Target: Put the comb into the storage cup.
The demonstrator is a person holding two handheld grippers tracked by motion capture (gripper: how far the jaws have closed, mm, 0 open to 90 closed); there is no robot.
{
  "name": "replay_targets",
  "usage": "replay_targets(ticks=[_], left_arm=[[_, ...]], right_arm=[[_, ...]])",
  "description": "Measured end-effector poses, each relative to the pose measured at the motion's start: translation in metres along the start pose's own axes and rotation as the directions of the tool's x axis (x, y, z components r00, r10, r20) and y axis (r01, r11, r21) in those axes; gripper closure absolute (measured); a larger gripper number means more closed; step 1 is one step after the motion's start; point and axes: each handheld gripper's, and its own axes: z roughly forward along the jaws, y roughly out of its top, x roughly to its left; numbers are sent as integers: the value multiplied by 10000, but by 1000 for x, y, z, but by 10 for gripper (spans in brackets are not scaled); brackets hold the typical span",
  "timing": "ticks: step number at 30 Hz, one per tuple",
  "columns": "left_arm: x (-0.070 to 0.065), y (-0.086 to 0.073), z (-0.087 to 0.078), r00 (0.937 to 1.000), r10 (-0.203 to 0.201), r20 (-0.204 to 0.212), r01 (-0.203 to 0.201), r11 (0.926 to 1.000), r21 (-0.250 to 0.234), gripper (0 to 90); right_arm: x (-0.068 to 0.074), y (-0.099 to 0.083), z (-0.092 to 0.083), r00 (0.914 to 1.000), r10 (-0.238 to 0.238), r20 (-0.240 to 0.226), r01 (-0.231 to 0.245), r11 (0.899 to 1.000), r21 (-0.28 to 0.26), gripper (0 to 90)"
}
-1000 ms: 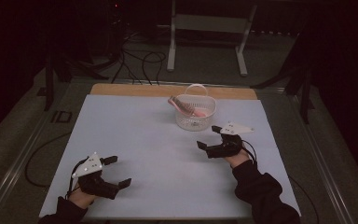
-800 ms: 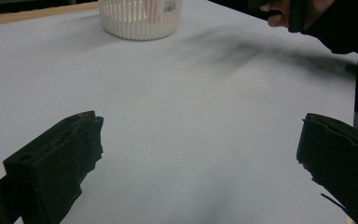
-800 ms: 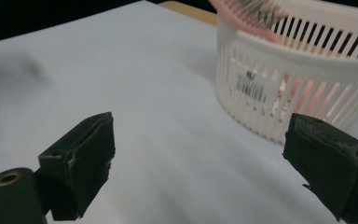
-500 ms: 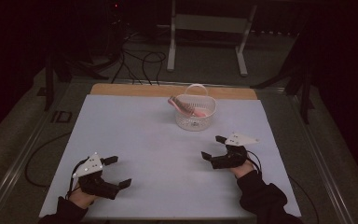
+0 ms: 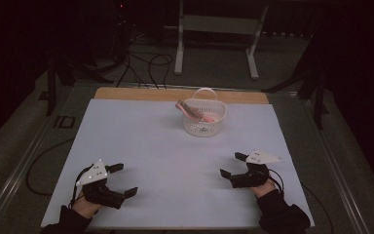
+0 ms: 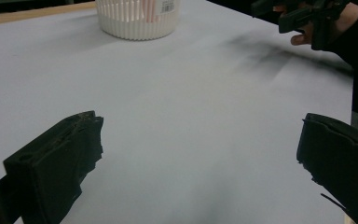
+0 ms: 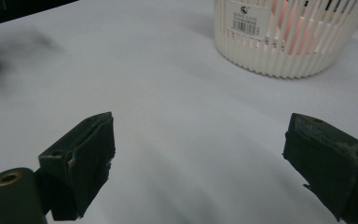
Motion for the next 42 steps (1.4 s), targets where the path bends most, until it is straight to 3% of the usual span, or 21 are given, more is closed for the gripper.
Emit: replay_targets(ticks=[8,13,17,28,33,42], left_arm=[[0,0,0,10000,22,-2,-22,10000,-4,0],[0,-1,-1,9999,126,-16,-126,9999,29,0],[0,-4,-3,9999,154,-52,-154,9998,133,0],[8,-20,-26,9970,-74,-775,91,9997,228,0],[15,-26,-36,9915,-352,-1249,372,9992,139,0],[13,-25,-31,9926,-454,-1128,467,9989,83,0]], right_arm=[[0,-11,-16,9998,79,191,-76,9999,-136,87],[2,-16,-20,9993,-111,361,111,9999,5,88],[3,-22,-25,9993,-10,380,4,9999,150,88],[-1,-33,-37,9986,-2,537,-21,9991,413,87],[-3,-34,-37,9976,103,679,-128,9992,366,88],[-2,-31,-34,9980,63,626,-78,9997,234,88]])
